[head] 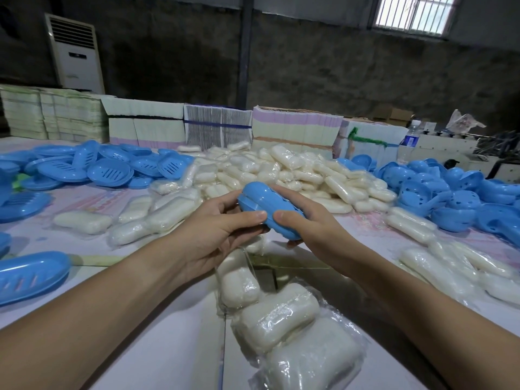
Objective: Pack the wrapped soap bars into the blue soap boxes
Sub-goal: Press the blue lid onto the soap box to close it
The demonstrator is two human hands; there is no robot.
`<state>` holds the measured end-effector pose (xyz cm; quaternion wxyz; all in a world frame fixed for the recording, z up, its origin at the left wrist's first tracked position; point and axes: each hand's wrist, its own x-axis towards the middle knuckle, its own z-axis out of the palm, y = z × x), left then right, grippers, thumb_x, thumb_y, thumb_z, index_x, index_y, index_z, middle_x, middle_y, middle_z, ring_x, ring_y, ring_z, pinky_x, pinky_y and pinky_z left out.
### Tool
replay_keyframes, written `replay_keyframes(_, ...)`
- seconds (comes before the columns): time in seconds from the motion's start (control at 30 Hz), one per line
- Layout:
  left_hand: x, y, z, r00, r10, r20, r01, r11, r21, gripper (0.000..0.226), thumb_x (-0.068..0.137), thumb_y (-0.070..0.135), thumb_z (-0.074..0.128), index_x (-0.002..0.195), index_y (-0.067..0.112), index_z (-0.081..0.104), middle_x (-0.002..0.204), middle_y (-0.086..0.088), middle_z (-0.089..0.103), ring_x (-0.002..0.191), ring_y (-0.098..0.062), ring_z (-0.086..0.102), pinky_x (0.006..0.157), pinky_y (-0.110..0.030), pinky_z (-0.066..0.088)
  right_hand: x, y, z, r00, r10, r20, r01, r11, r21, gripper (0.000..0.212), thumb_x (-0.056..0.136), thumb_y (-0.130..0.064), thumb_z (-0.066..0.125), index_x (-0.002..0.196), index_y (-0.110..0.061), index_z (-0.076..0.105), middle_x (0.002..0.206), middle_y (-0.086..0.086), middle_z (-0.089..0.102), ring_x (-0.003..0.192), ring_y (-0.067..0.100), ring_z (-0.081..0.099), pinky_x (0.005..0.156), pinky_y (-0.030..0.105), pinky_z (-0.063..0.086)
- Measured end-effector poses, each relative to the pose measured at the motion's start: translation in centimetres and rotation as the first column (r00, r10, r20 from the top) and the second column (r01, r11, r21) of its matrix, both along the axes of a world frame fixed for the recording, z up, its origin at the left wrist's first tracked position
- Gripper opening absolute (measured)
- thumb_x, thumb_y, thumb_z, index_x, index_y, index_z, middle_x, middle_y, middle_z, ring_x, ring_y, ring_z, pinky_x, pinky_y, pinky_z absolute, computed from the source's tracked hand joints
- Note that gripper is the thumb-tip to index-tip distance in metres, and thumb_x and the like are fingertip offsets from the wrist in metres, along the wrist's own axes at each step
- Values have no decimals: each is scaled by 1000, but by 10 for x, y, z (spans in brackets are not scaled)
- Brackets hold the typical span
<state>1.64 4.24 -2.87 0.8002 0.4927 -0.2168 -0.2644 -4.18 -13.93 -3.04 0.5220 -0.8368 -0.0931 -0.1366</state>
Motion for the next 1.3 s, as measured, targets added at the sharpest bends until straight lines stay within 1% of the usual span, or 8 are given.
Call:
replay_keyframes(0.27,-2,-2,-1,1000,-2,29,2,1000,-5,55,73,0,69,127,2,62,123,-23,68,115,-33,66,91,-32,58,4,1,-2,1000,-16,-2,16,1000,-15,45,74,-55,57,119,-59,56,106,-19,64,81,7,64,61,29,56)
replay_keyframes(0.5,-1,-3,-5,996,-20,89,16,999,47,41,86,-6,61,126,0,61,123,-24,67,112,-32,67,96,-36,54,4,-7,-2,999,10,-43,-14,994,-104,60,75,-58,57,134,-49,52,117,-1,60,88,15,63,64,28,56)
replay_keyframes(0.67,0,-1,-7,984,-18,175,5,997,74,53,74,9,70,125,2,61,123,-22,68,114,-34,67,99,-40,53,4,-9,0,998,54,-46,-58,993,-107,54,78,-55,56,131,-49,54,111,3,61,82,15,60,61,29,54)
replay_keyframes(0.83,1,0,-6,959,58,278,-97,987,129,77,64,16,80,137,23,55,125,-11,68,105,-29,72,91,-39,59,2,-10,3,996,60,-64,-60,998,7,43,76,-52,57,118,-49,64,87,-13,64,71,7,56,57,26,47)
replay_keyframes(0.93,4,5,-4,861,43,507,-177,959,220,72,73,8,82,134,36,57,128,0,64,97,-27,75,86,-41,61,1,-13,5,990,99,-101,-93,993,66,35,75,-51,58,108,-49,69,84,-12,65,73,9,56,59,25,46)
replay_keyframes(1.07,8,12,-5,598,-28,801,-375,873,311,56,78,12,84,122,40,62,106,17,69,69,-11,69,68,-21,56,-2,-17,0,977,157,-143,-151,987,52,32,77,-49,59,107,-43,70,89,-4,65,77,14,57,63,30,44)
replay_keyframes(1.13,11,15,-6,479,-47,877,-468,831,300,51,77,21,84,120,36,62,108,17,67,78,-15,69,74,-26,56,-4,-19,1,979,156,-134,-156,988,15,38,78,-50,62,114,-41,68,94,-6,66,79,10,59,63,26,46)
replay_keyframes(1.3,14,18,-4,489,50,871,-497,836,231,39,80,27,82,111,40,62,107,14,67,57,-14,71,59,-26,56,-6,-20,4,993,-11,115,39,969,-244,48,70,-36,78,116,-37,64,100,-10,68,88,12,65,73,33,57)
